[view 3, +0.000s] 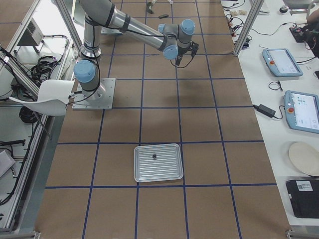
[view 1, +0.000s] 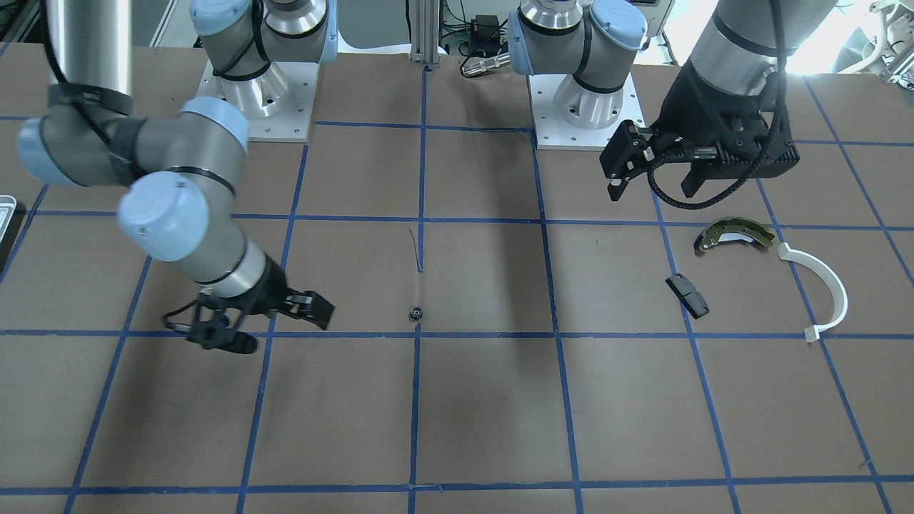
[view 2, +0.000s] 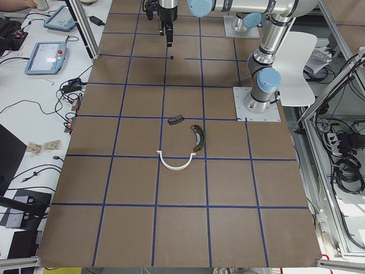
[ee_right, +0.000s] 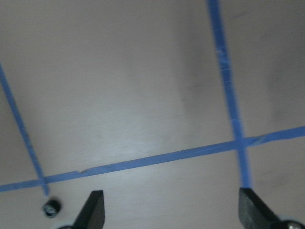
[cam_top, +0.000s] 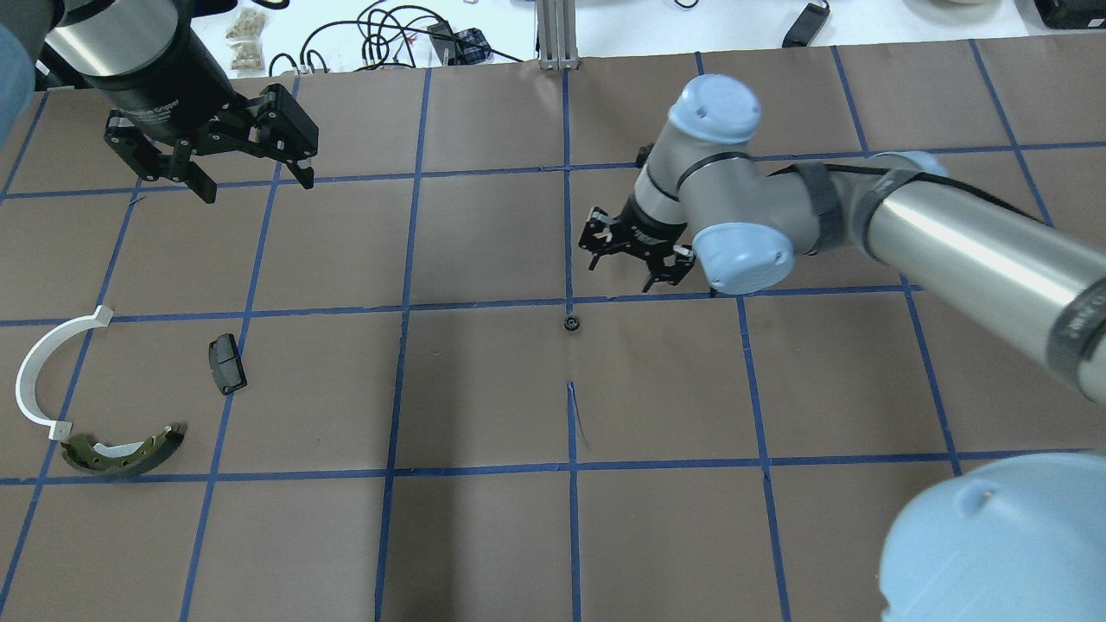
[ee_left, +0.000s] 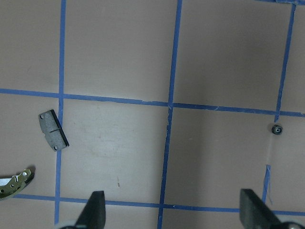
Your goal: Place bearing gear from tray to pile
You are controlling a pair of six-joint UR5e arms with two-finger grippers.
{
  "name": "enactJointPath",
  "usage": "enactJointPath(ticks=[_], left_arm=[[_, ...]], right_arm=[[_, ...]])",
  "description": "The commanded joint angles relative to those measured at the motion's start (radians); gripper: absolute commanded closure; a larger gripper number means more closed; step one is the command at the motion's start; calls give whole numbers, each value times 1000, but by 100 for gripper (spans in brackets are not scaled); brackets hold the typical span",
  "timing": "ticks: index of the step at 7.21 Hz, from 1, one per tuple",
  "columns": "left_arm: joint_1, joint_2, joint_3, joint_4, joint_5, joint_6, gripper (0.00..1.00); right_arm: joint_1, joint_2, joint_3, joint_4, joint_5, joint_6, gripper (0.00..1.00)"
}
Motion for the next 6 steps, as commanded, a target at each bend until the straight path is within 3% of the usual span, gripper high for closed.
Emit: enactJointPath(ticks=[1,2,5,6], left_arm=[[-94,-41,-3,6,-3,-100,0],[-207,-99,-26,40,0,-212,0],[-433,-296,-158,506,1,-505,0],[-472,-340,-181,544,7,-565,0]], right_arm=[[-292,-95,5,92,-180,-464,0],[-427,-103,5,85,-217,-691,0],[-752,-82,11,-22,-218,-1282,0],[-831,-51,11,-40,-213,-1390,0]])
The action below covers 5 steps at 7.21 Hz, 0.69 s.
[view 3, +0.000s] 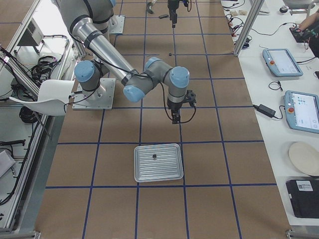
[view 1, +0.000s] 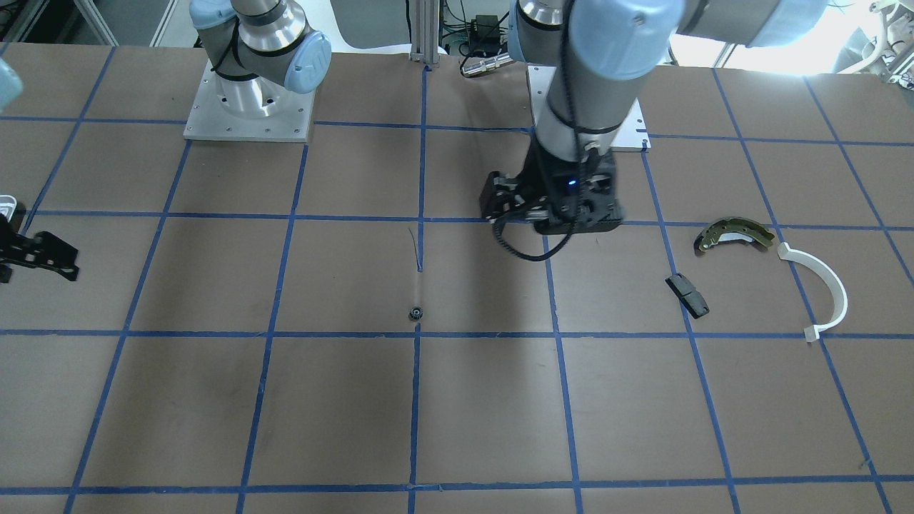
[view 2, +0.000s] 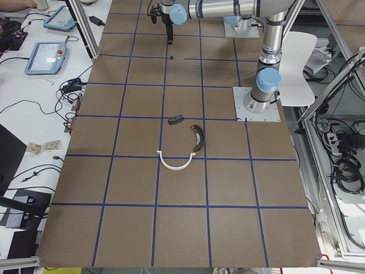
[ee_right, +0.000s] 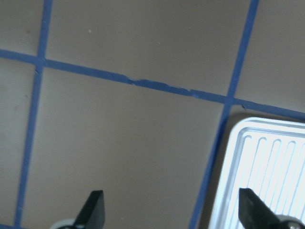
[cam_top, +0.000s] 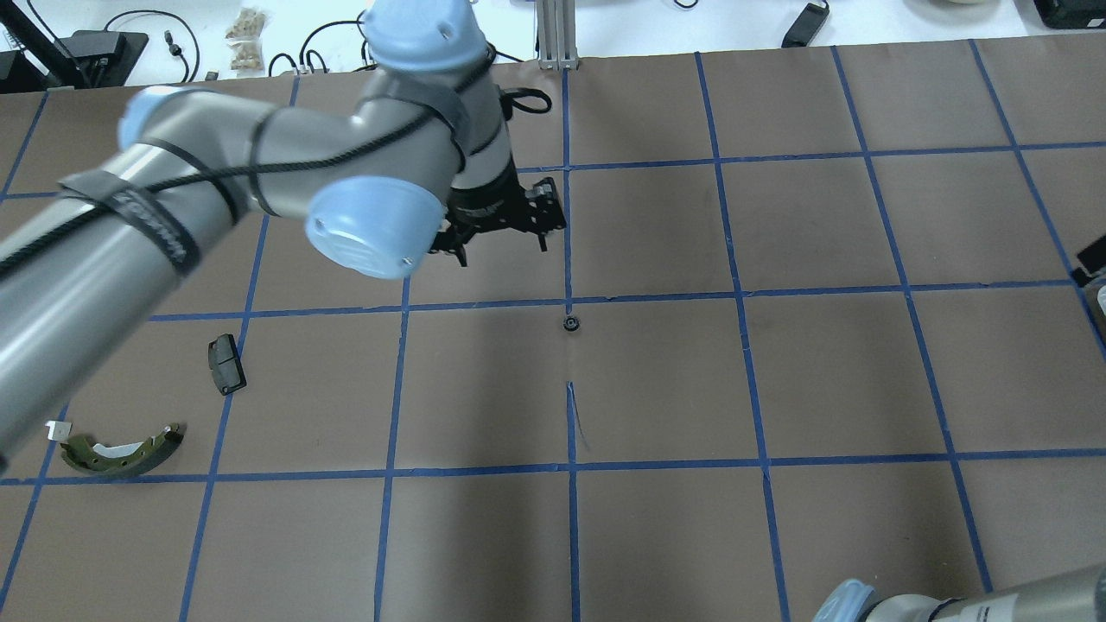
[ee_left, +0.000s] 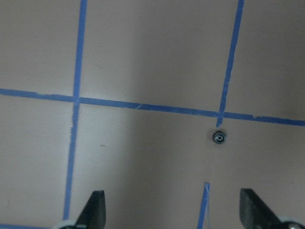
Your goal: Place bearing gear from tray to pile
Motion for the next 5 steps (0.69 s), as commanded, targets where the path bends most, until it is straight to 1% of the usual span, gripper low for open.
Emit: enactJointPath(ticks=[1,2,3,4,5], left_arm=[[-95,-106,-42,108,4,-155,0],[-104,-146,-42,119,6,-169,0],[-110,-171,-42,138,4,-192,0],[-112,-192,-48,142,6,-210,0],[-112,-220,-60,180,19,-204,0]], right_arm=[[-174,99,2,-107,10,-275,0],[-205,181,1,-216,12,-335,1],[-215,231,1,-249,6,-369,7],[-226,253,5,-249,-2,-371,11],[-230,256,13,-251,-5,-366,14]])
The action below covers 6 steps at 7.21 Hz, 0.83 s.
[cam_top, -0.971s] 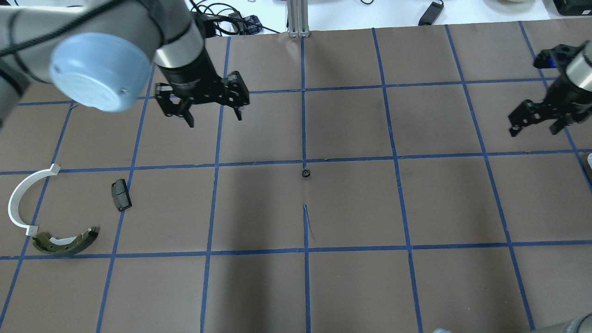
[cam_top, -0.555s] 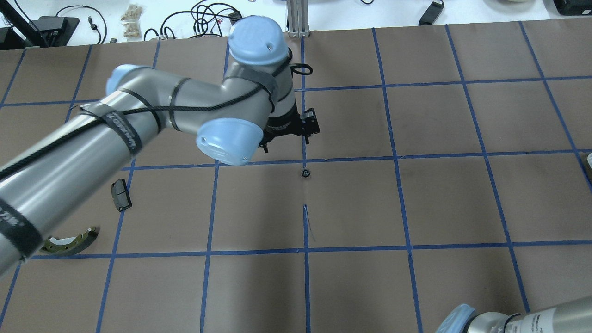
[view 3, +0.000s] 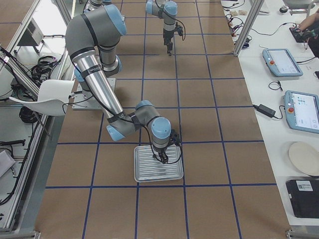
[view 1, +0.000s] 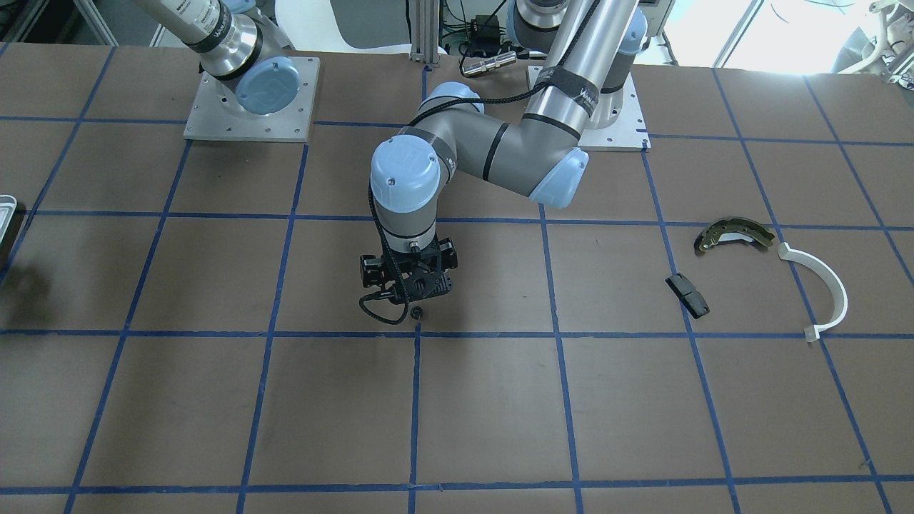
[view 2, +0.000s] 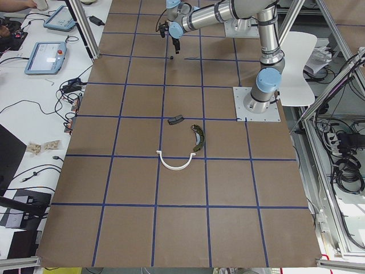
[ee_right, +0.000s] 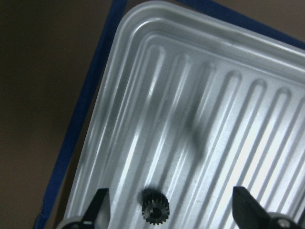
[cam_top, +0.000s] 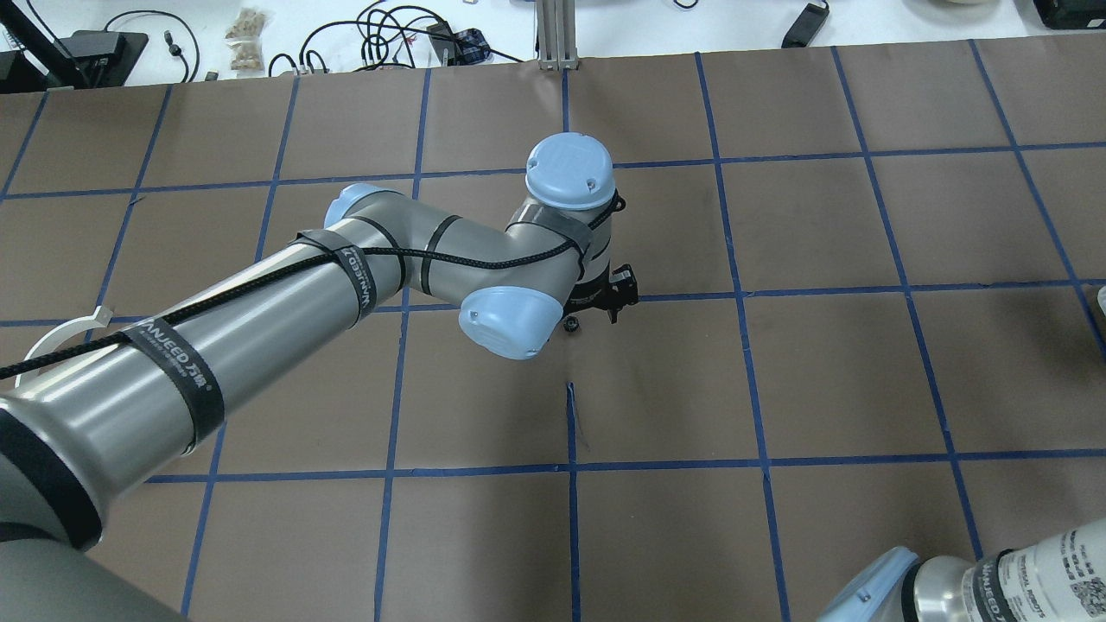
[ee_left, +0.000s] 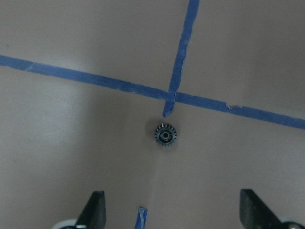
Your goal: Place bearing gear from tray to pile
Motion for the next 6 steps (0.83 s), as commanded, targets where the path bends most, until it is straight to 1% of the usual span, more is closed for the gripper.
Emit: enactJointPath(ticks=[1,2,3,4,5,6], left_arm=[[1,-59,-15,99,84,15,0],[7,-67,-19,122,89,113,0],[7,-72,-21,145,91,193,0],[5,-78,-21,147,82,169,0],[5,-78,-21,149,80,169,17],[5,-83,-21,147,77,164,35]], right_arm=[[-11,18,16,-11,-7,-7,21],[-11,15,17,-11,-44,-16,27],[-13,14,17,-11,-61,-39,34],[-13,13,17,-11,-61,-38,43],[-13,13,17,-11,-59,-40,58],[-13,13,17,-9,-58,-38,63]])
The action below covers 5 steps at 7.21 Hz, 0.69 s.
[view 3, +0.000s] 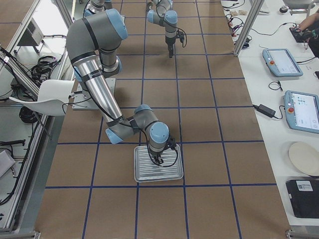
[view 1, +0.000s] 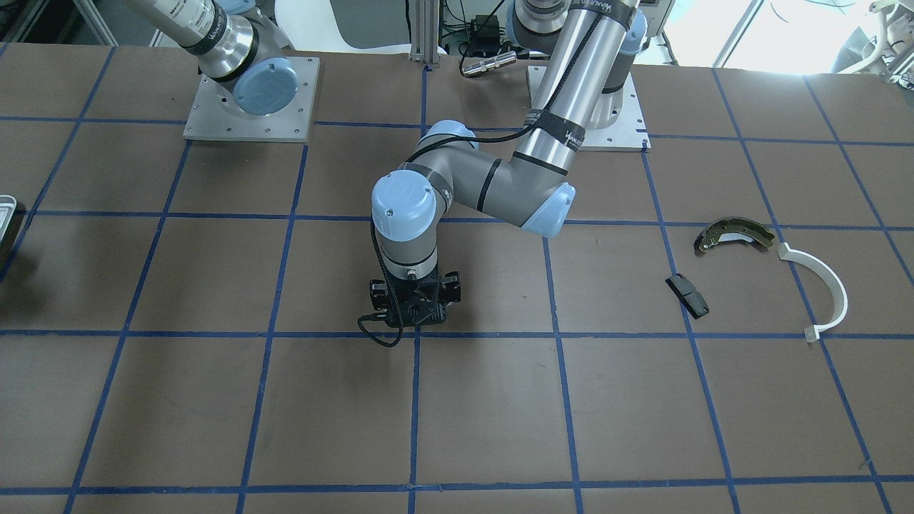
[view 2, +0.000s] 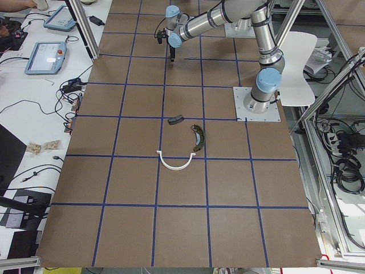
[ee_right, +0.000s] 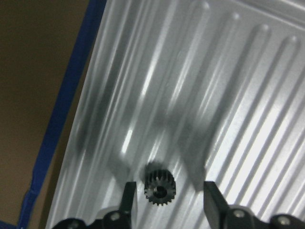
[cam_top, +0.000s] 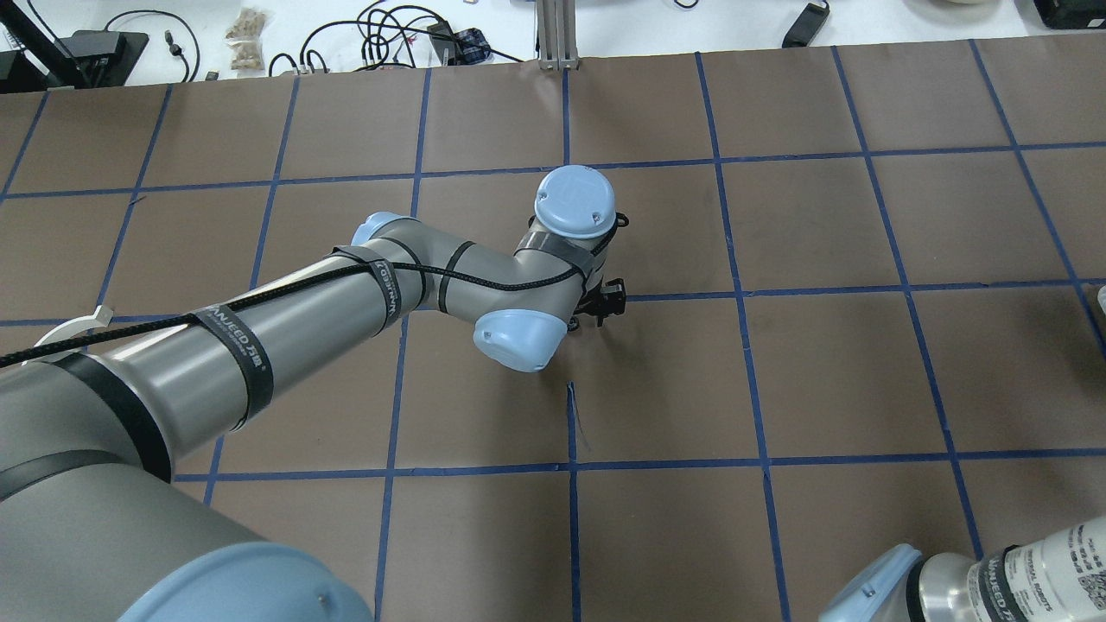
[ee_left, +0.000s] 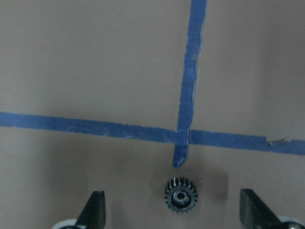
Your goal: Place bearing gear from tray to pile
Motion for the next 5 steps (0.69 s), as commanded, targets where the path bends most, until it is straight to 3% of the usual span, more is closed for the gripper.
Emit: enactJointPath(ticks=[1,2,3,5], left_arm=[[3,0,-9,0,-16,-3,58],[12,0,-32,10,-29,0,79],[21,3,-45,44,-31,6,89],[32,26,-45,44,-33,15,94]], right_arm=[[0,0,0,3,2,6,65],[1,0,0,3,0,9,66],[0,-2,0,3,-1,9,68],[1,-31,-6,12,-18,17,75]])
